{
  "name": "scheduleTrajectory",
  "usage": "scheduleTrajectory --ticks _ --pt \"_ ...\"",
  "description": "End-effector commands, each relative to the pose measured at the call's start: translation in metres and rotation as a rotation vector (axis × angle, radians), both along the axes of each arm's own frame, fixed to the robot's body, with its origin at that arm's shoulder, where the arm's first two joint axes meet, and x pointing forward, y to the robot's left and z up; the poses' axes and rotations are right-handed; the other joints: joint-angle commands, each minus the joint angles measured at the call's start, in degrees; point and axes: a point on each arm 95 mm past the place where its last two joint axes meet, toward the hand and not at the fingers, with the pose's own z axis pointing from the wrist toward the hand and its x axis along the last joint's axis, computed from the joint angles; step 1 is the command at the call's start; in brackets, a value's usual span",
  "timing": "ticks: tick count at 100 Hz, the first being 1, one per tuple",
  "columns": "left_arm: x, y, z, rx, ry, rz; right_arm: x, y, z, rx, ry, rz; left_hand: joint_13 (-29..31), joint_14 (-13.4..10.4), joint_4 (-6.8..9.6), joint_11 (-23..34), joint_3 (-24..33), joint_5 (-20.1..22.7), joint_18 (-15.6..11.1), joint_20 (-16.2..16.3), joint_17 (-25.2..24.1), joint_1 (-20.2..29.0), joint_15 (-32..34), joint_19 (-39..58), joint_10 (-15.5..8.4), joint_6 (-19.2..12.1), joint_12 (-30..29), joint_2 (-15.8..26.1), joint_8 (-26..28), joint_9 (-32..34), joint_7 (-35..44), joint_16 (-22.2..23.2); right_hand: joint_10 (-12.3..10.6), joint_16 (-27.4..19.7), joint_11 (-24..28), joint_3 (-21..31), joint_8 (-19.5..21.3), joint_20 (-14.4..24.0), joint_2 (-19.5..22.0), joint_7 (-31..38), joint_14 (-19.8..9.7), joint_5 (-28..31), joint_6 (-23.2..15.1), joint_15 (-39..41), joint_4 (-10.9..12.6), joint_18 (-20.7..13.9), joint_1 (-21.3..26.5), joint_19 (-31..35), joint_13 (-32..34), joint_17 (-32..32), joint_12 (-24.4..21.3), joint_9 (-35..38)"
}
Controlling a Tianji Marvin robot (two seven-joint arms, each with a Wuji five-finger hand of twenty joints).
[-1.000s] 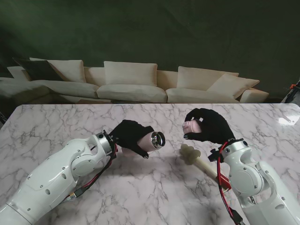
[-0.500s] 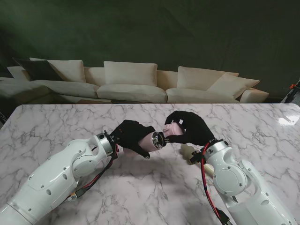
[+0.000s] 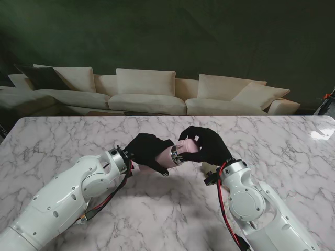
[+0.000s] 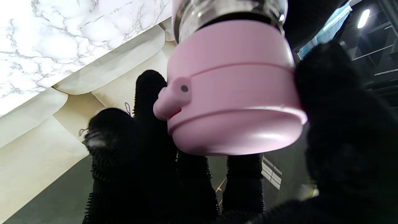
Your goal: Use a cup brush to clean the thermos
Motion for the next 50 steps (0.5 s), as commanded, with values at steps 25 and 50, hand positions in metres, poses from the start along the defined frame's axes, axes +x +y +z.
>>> scheduleTrajectory --ticks 25,50 --pt "0.0052 -0.0006 0.0029 0.008 0.004 0.011 -0.0002 0.007 -0.0097 0.041 0.032 -0.017 3.77 -4.18 3.25 2.8 19.57 4.69 -6.0 1.0 -0.4 27.39 11.84 3.4 -2.13 -13.48 0.97 14.65 1.48 -0.83 4.91 3.63 -6.07 2.18 5.23 20.63 5.35 0.18 9.67 7.07 -6.71 5.84 -3.97 6.29 4.52 -4.96 18.79 -0.55 2.73 -1.29 3.8 4.42" --pt "0.0067 0.0 0.0016 0.013 0.004 0.02 -0.0005 0.012 -0.0141 0.051 0.05 -0.016 3.9 -4.04 3.27 2.93 19.5 4.81 -5.93 1.06 -0.27 27.41 12.09 3.66 -1.98 -13.42 1.08 14.71 1.48 -0.93 4.84 3.68 -5.63 2.18 5.32 20.1 5.33 0.14 9.97 6.91 -6.52 4.79 -4.54 6.57 4.54 -4.76 18.6 -0.4 2.58 -1.33 3.74 4.16"
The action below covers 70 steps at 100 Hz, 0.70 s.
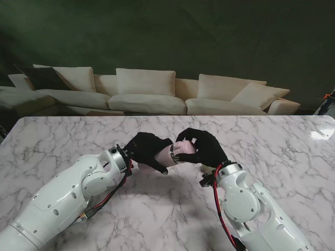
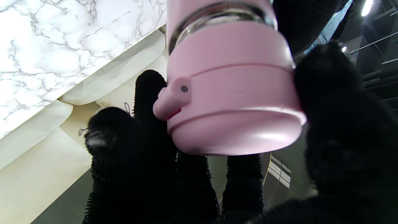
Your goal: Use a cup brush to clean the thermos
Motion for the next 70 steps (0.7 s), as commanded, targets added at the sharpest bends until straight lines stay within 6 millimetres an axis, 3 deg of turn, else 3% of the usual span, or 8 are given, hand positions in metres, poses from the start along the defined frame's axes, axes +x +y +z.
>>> scheduleTrajectory --ticks 1,27,51,59,70 --pt "0.002 -0.002 0.002 0.007 -0.002 0.003 -0.001 0.003 -0.003 0.008 0.012 -0.001 3.92 -4.11 3.25 2.45 19.46 4.83 -5.93 1.06 -0.22 27.38 11.97 3.64 -2.01 -13.43 1.07 14.63 1.5 -0.89 4.86 3.68 -5.7 2.17 5.49 20.07 5.18 0.14 9.56 6.93 -6.64 4.88 -4.55 6.57 4.55 -5.11 18.59 -0.24 2.58 -0.89 3.64 4.19" --pt "0.002 -0.003 0.003 0.002 -0.008 -0.005 0.0 0.008 -0.005 0.024 0.039 0.016 3.92 -4.25 3.29 2.56 19.38 4.71 -6.07 1.02 -0.17 27.53 12.1 3.76 -2.1 -13.44 1.17 14.84 1.55 -1.01 4.79 3.67 -5.03 1.93 4.88 18.36 4.74 -0.08 11.31 6.44 -6.2 3.67 -4.27 6.32 4.6 -4.5 18.42 -0.3 2.31 -1.22 2.94 4.21" --pt "0.002 -0.004 0.003 -0.002 -0.009 -0.007 0.001 0.013 -0.009 0.011 0.077 0.031 3.9 -4.22 3.27 2.69 19.3 4.72 -6.06 1.01 -0.16 27.57 12.16 3.84 -1.86 -13.43 1.31 14.91 1.58 -1.07 4.77 3.65 -4.19 1.57 4.07 9.92 1.31 -1.79 13.42 7.03 -4.98 0.15 -6.69 3.98 5.76 -2.5 16.31 0.38 4.64 0.06 1.83 5.96" --pt "0.002 -0.005 0.003 -0.002 -0.009 -0.007 0.001 0.015 -0.01 -0.004 0.07 0.021 3.92 -4.18 3.28 2.72 19.29 4.74 -5.99 1.0 -0.15 27.61 12.19 3.87 -1.83 -13.42 1.34 14.91 1.56 -1.1 4.75 3.65 -4.28 1.31 3.93 4.33 -0.67 -2.5 14.43 8.05 -4.33 -2.2 -7.94 2.99 6.23 -1.23 14.74 1.78 7.64 2.0 0.76 8.61" --pt "0.001 -0.006 0.003 -0.005 -0.008 -0.009 0.002 0.018 -0.011 -0.018 0.065 0.001 3.95 -4.11 3.27 2.76 19.26 4.74 -5.96 1.0 -0.15 27.62 12.23 3.91 -1.82 -13.37 1.38 14.94 1.56 -1.12 4.74 3.65 -5.06 1.56 4.62 1.32 -1.3 -1.28 14.47 8.23 -3.18 -3.89 -7.41 2.48 6.03 0.04 11.32 6.0 12.21 3.14 -1.33 13.54"
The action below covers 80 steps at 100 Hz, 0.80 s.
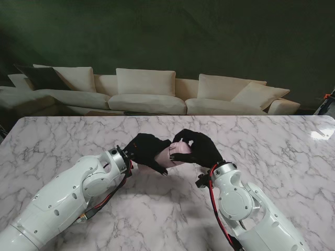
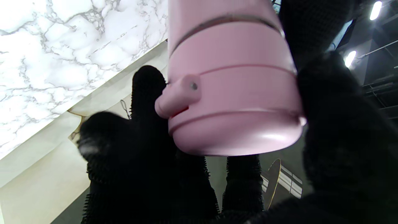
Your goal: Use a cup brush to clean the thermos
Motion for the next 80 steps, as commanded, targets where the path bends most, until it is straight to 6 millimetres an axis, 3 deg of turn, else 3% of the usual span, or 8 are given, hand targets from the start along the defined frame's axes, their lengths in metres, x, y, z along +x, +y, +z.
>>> scheduleTrajectory --ticks 1,23,27,30,37,49,65,80 --pt "0.002 -0.006 0.008 -0.009 -0.011 -0.009 -0.002 0.008 -0.004 -0.001 0.014 -0.002 4.04 -4.45 3.28 2.55 19.27 4.13 -6.34 0.99 0.03 27.62 12.0 3.23 -1.91 -13.38 1.36 14.96 1.51 -1.11 4.73 3.65 -7.46 1.31 5.85 7.65 0.07 0.64 9.03 5.1 -3.85 -0.47 -7.42 3.33 3.87 -2.3 10.33 3.64 8.28 1.16 0.4 11.67" --pt "0.001 -0.008 0.008 -0.012 -0.011 -0.012 0.0 0.015 -0.007 -0.034 -0.016 -0.043 3.99 -4.36 3.27 2.6 19.19 4.11 -6.31 0.98 -0.04 27.64 12.02 3.29 -1.86 -13.37 1.38 14.95 1.51 -1.13 4.67 3.63 -7.07 3.39 3.2 5.41 -4.39 1.45 10.51 -0.23 -0.1 1.01 -1.35 12.61 3.35 0.38 -0.02 11.46 8.33 2.75 -3.81 21.67" --pt "0.001 -0.008 0.008 -0.011 -0.01 -0.015 0.0 0.016 -0.008 -0.04 -0.022 -0.052 4.0 -4.39 3.27 2.61 19.2 4.09 -6.31 0.98 -0.04 27.68 12.04 3.3 -1.84 -13.35 1.37 14.96 1.52 -1.13 4.67 3.63 -6.63 3.16 3.0 6.98 -2.97 1.38 11.46 -3.34 0.56 2.61 0.36 14.12 4.57 1.19 -5.32 12.64 8.23 2.91 -4.05 22.62" --pt "0.001 -0.008 0.008 -0.01 -0.009 -0.016 0.001 0.017 -0.008 -0.044 -0.025 -0.06 3.99 -4.36 3.25 2.63 19.16 4.13 -6.33 0.98 -0.04 27.64 12.05 3.31 -1.82 -13.39 1.37 14.92 1.54 -1.09 4.69 3.63 -6.34 3.04 2.86 8.12 -0.12 1.32 12.21 -6.21 1.25 3.51 1.79 15.18 7.97 1.74 -9.05 13.5 8.2 3.05 -4.18 23.25" --pt "0.001 -0.009 0.007 -0.01 -0.007 -0.017 0.001 0.019 -0.008 -0.06 -0.031 -0.077 3.95 -4.36 3.27 2.63 19.19 4.14 -6.39 0.97 -0.07 27.69 12.05 3.31 -1.84 -13.36 1.37 14.97 1.54 -1.12 4.69 3.62 -6.01 3.36 3.23 0.48 2.34 1.58 15.12 -9.87 2.19 3.11 4.56 17.77 7.46 2.41 -13.55 16.11 8.16 3.55 -4.05 24.04" --pt "0.001 -0.009 0.006 -0.011 -0.004 -0.014 0.0 0.022 -0.01 -0.114 -0.05 -0.105 4.01 -4.3 3.27 2.64 19.19 4.17 -6.31 0.98 -0.02 27.7 12.09 3.38 -1.86 -13.38 1.36 15.03 1.54 -1.14 4.68 3.62 -6.69 2.43 5.54 -10.94 0.9 -0.98 18.39 -14.19 2.0 -2.02 8.32 18.54 8.27 4.7 -21.84 16.49 8.18 3.44 -3.05 21.51" --pt "0.0 -0.009 0.006 -0.006 0.001 -0.015 -0.002 0.024 -0.01 -0.116 -0.042 -0.136 4.0 -4.2 3.25 2.63 19.17 4.09 -6.26 0.96 -0.1 27.69 12.12 3.38 -1.82 -13.41 1.33 15.09 1.51 -1.19 4.59 3.6 -7.22 -0.35 5.64 -3.81 -4.25 -6.98 22.03 -20.04 2.33 -16.06 8.44 12.02 9.2 7.29 -36.91 13.78 7.99 2.22 -3.07 13.59" --pt "0.0 -0.009 0.004 -0.001 0.007 -0.017 -0.003 0.025 -0.007 -0.116 -0.017 -0.148 3.89 -4.16 3.22 2.65 19.16 4.09 -6.19 0.94 -0.19 27.69 12.08 3.34 -1.84 -13.37 1.32 15.12 1.51 -1.21 4.55 3.57 -7.01 -0.61 2.86 -3.45 -6.14 -8.34 26.44 -21.82 3.27 -22.2 6.23 6.25 9.69 10.36 -43.14 11.47 3.54 -2.78 -4.81 5.41"
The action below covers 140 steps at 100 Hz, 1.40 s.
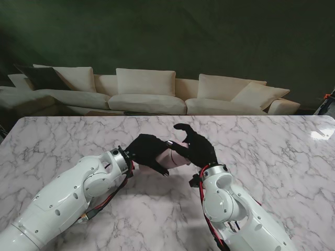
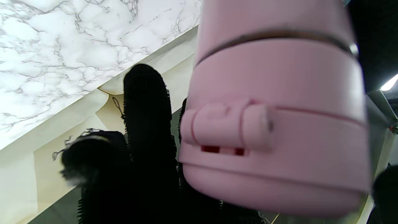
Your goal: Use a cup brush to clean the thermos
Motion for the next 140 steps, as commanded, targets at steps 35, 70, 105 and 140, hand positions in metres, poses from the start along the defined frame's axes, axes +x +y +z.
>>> scheduleTrajectory --ticks 35,70,105,140 --pt "-0.001 -0.004 0.006 -0.004 -0.005 -0.007 -0.017 0.0 0.014 -0.073 -0.014 0.005 3.86 -4.11 3.23 2.75 19.19 4.12 -6.06 0.98 -0.18 27.7 11.57 3.35 -1.78 -13.44 1.5 15.1 1.61 -1.1 4.7 3.54 0.35 -11.46 -23.74 0.02 0.28 -1.95 4.66 -9.9 2.35 -7.86 -2.13 -29.78 1.08 13.7 -6.67 -15.63 -26.02 -21.06 -14.7 -38.08" --pt "-0.001 0.0 0.008 0.004 -0.001 -0.001 -0.038 -0.029 0.032 0.004 -0.096 0.154 2.65 -3.36 3.28 4.37 19.36 4.14 -5.07 1.07 -1.48 27.81 11.42 3.03 -1.57 -13.35 4.64 15.63 2.46 -1.93 4.89 3.75 0.65 -16.74 -42.01 -4.31 9.81 3.25 -5.91 -32.39 0.32 -5.83 0.8 -37.18 3.47 10.02 19.65 -34.92 -45.65 -45.22 -23.44 -44.29" --pt "-0.001 0.001 0.01 -0.002 -0.002 -0.002 -0.067 -0.071 0.047 -0.233 -0.195 0.278 2.65 -3.36 3.14 4.09 19.33 4.16 -5.03 1.14 -1.55 27.81 11.39 3.05 -1.64 -13.39 5.07 15.64 2.78 -1.93 4.75 3.84 0.97 -16.53 -34.32 34.51 9.07 2.78 -22.76 -20.22 -1.49 -3.68 -11.39 -37.7 9.05 7.62 43.72 -37.29 -40.1 -42.86 -20.13 -43.89" --pt "-0.003 0.0 0.014 -0.01 0.0 -0.015 -0.038 -0.092 0.036 -0.522 -0.283 0.25 2.57 -3.24 3.11 3.91 19.4 4.18 -4.88 1.24 -1.56 27.87 11.46 3.18 -1.74 -13.42 5.23 15.84 2.91 -1.93 4.59 3.95 0.12 -15.7 -31.4 34.94 1.52 2.44 -23.83 -10.08 -4.8 -6.32 -20.34 -35.58 6.3 4.02 45.53 -35.97 -37.7 -41.73 -18.97 -43.55"
